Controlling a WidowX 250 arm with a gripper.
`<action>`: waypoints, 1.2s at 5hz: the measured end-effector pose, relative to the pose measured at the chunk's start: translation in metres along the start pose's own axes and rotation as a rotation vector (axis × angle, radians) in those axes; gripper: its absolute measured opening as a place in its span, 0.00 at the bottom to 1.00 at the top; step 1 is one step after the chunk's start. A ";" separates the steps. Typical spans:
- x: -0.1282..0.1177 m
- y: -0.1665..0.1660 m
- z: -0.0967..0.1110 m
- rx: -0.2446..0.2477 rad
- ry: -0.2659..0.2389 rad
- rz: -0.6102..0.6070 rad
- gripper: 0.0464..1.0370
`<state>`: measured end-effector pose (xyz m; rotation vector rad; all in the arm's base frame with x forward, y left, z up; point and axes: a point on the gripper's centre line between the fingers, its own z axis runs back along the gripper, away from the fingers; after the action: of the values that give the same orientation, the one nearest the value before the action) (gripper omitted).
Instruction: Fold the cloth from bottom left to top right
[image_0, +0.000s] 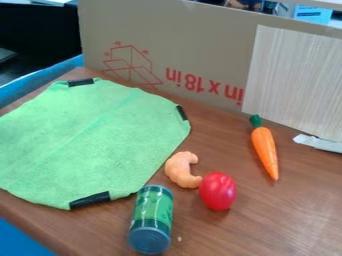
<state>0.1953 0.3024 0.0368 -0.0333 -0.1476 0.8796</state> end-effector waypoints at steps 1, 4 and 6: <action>-0.003 0.001 -0.005 0.008 -0.009 0.011 0.92; 0.002 -0.003 -0.011 0.015 -0.030 0.069 0.12; 0.002 -0.005 -0.008 0.004 -0.011 0.060 0.02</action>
<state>0.2016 0.3014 0.0299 -0.0293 -0.1562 0.9400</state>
